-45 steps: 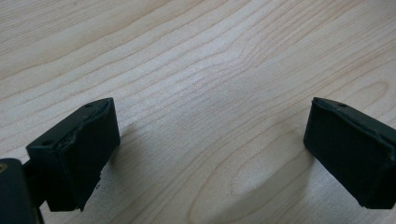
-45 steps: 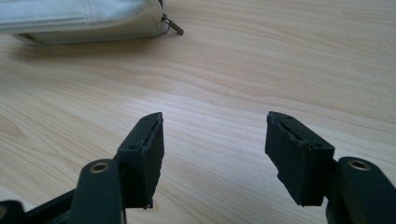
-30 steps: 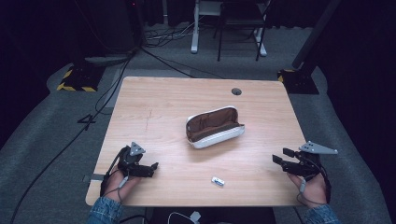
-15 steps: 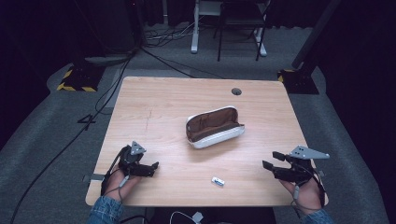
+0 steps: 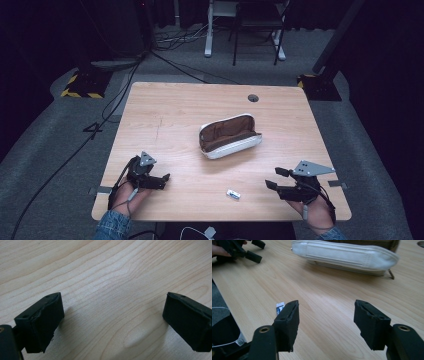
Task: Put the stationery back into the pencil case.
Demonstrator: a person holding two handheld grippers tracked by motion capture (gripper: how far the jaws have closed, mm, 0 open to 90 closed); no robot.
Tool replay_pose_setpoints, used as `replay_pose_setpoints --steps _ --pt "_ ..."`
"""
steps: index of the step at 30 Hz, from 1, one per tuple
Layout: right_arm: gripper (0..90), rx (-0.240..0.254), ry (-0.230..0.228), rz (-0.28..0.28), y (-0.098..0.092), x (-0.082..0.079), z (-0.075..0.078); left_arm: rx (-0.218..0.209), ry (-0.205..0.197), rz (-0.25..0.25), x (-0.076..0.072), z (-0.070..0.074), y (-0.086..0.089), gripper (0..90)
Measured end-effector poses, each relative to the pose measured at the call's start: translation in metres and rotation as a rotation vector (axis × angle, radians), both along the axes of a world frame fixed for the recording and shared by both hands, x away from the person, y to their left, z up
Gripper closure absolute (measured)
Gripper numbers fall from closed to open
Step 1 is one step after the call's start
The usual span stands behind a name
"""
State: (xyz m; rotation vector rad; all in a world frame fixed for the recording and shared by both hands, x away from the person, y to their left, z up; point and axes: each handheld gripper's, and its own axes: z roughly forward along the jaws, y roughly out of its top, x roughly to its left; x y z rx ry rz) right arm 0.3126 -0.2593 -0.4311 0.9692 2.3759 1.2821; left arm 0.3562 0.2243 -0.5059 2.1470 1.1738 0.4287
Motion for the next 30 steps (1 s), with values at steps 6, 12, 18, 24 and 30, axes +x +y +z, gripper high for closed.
replay_pose_setpoints --steps 6,12,18,24,30 --pt "37.3 -0.012 0.007 0.053 0.015 -0.003 -0.004 0.0 0.004 0.003 0.001 0.0 -0.001 3.9" --pt "37.2 -0.03 0.025 0.101 0.031 -0.003 -0.01 0.0 0.001 0.004 0.001 0.0 -0.002 4.0" --pt "36.6 -0.062 0.043 0.156 0.051 -0.002 -0.021 -0.003 0.0 0.006 0.001 0.0 -0.002 3.9" --pt "36.5 -0.087 0.052 0.178 0.062 -0.001 -0.027 0.0 0.001 0.004 0.001 0.0 -0.002 3.9" --pt "36.5 -0.101 0.057 0.195 0.071 0.0 -0.032 0.0 0.001 0.004 0.001 0.0 -0.002 3.9"
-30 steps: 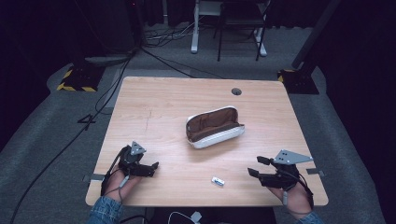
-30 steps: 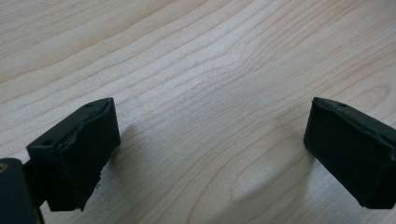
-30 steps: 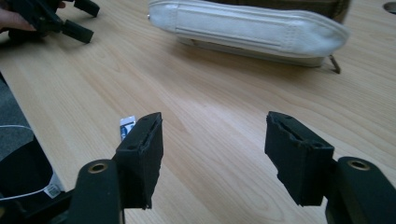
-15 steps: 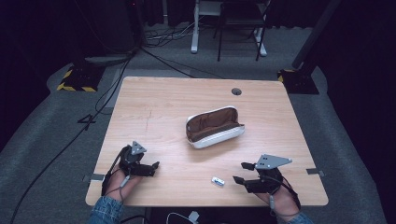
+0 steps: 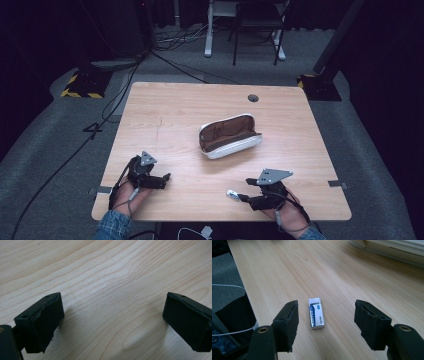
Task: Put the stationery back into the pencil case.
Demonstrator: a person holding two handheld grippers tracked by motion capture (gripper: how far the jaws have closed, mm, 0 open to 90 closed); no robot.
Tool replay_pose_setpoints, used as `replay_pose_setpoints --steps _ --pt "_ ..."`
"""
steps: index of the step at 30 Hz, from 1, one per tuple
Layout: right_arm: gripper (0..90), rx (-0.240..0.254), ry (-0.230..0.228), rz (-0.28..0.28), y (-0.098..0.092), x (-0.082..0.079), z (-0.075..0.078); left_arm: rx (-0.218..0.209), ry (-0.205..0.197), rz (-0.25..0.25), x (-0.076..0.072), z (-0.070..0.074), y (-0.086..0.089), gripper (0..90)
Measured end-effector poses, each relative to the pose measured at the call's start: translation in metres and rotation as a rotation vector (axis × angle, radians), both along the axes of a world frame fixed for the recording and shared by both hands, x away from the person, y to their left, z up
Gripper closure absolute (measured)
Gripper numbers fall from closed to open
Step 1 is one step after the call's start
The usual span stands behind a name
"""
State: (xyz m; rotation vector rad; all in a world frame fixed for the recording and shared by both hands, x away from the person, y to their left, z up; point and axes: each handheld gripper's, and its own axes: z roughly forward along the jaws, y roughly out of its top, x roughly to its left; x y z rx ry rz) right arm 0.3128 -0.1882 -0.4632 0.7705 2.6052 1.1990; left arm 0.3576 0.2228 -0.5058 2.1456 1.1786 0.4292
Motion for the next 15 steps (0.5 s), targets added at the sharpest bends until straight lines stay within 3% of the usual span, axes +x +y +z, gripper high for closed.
replay_pose_setpoints --steps 10,15 --pt "40.3 -0.055 0.011 0.029 0.016 0.004 -0.014 0.001 0.0 0.0 0.0 0.0 0.0 3.9" --pt "49.6 -0.091 0.025 0.053 0.024 0.004 -0.021 -0.001 0.0 0.0 0.0 0.0 0.0 3.9"
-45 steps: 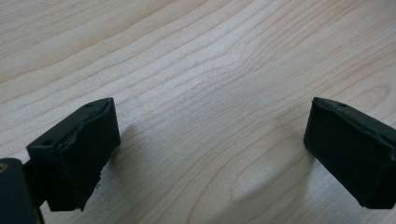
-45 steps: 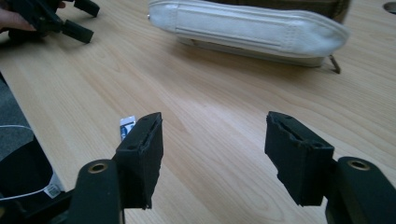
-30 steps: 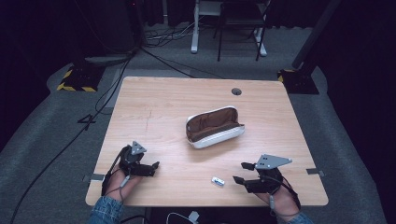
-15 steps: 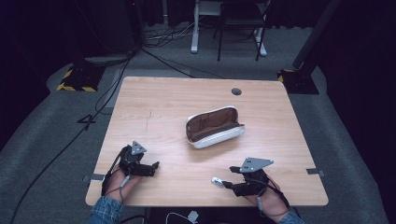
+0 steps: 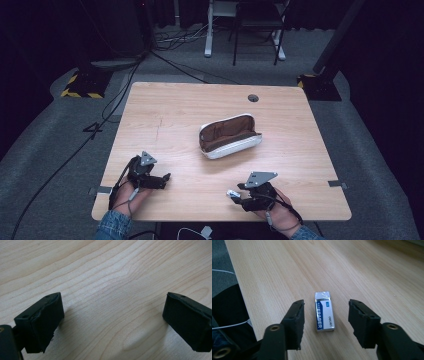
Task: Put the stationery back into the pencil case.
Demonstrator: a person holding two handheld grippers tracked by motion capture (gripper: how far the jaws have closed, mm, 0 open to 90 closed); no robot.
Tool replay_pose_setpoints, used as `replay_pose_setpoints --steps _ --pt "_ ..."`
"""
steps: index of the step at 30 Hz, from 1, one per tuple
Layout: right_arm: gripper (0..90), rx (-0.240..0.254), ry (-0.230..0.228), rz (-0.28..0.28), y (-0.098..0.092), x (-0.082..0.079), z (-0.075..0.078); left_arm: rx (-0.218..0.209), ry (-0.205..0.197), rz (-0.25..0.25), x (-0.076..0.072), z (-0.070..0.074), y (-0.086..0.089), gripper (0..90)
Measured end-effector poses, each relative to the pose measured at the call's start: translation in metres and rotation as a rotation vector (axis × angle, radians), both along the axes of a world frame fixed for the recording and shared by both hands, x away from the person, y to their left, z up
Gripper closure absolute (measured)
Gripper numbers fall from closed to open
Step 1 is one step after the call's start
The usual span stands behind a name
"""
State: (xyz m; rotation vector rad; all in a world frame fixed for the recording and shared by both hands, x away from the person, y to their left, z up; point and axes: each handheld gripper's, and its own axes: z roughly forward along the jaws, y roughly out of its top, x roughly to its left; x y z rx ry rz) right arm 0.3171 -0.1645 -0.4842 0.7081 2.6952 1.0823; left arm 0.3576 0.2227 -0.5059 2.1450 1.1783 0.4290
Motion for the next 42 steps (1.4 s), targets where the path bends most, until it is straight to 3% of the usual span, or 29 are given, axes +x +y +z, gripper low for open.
replay_pose_setpoints --steps 10,25,33,42 --pt "71.8 -0.063 -0.021 0.012 0.009 0.0 -0.004 0.002 0.001 0.0 0.0 0.0 0.0 3.9" --pt "72.6 -0.053 -0.006 0.027 0.009 0.0 -0.002 0.001 0.001 0.0 0.0 0.0 0.0 3.9" --pt "72.6 -0.022 -0.021 0.046 0.009 -0.003 0.008 0.0 0.0 0.0 0.0 0.0 0.0 4.0" --pt "72.6 0.031 -0.052 0.017 -0.002 0.001 0.027 0.001 0.001 0.0 0.0 0.0 0.0 3.9"
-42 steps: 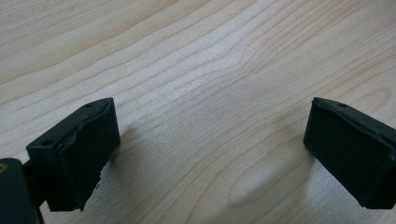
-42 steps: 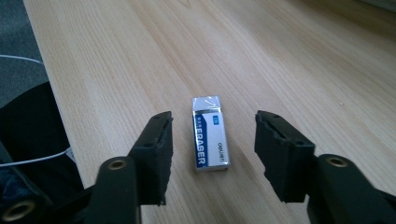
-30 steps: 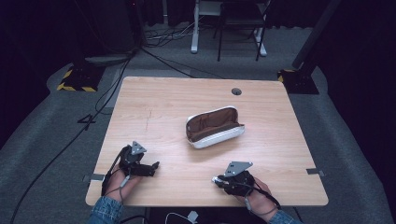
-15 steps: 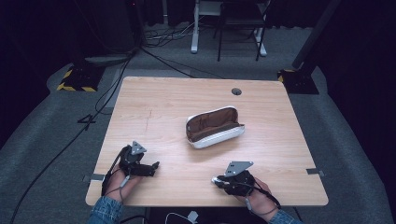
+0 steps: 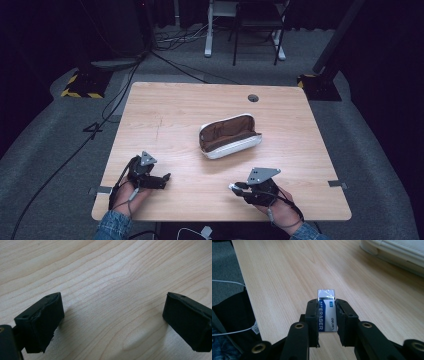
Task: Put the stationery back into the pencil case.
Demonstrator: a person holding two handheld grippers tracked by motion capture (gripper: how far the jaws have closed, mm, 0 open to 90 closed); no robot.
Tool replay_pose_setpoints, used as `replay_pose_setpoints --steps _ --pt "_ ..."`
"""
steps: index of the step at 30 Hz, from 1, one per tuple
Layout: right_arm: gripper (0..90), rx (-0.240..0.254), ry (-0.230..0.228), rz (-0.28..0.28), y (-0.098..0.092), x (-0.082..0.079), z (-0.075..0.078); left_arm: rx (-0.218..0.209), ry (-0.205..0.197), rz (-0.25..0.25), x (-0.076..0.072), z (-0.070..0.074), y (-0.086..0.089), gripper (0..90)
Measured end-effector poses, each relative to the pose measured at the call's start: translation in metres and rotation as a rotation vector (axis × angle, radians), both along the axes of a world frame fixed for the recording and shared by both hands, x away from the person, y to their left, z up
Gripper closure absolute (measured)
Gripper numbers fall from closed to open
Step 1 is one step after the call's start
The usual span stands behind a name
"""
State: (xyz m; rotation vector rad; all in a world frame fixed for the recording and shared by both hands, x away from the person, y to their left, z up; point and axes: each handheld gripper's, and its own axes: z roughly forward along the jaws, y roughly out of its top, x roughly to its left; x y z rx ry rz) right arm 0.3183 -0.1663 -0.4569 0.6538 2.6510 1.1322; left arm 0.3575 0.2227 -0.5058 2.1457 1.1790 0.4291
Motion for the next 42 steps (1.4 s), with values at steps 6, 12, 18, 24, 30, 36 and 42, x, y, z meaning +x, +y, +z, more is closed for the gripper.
replay_pose_setpoints --steps 6,12,18,24,30,36,42 --pt "72.6 0.046 -0.016 -0.027 -0.009 0.003 0.014 0.0 0.0 0.0 0.0 0.0 0.0 4.0" --pt "72.6 0.098 -0.02 -0.054 -0.02 0.006 0.026 -0.001 0.0 -0.001 0.0 0.0 0.0 4.0" --pt "72.5 0.147 -0.028 -0.088 -0.03 0.01 0.035 0.001 0.001 0.0 0.0 0.0 0.0 4.0" --pt "72.6 0.168 -0.036 -0.108 -0.035 0.014 0.041 0.002 -0.001 0.016 -0.002 0.0 -0.001 4.3" --pt "72.6 0.191 -0.05 -0.119 -0.035 0.024 0.052 0.002 -0.001 0.017 -0.002 0.0 -0.001 4.4" --pt "72.6 0.208 -0.049 -0.136 -0.035 0.041 0.064 0.002 -0.004 0.021 -0.003 0.0 -0.001 4.4" --pt "72.4 0.193 -0.045 -0.14 -0.032 0.06 0.073 0.0 -0.003 0.02 -0.003 0.0 -0.001 4.4"
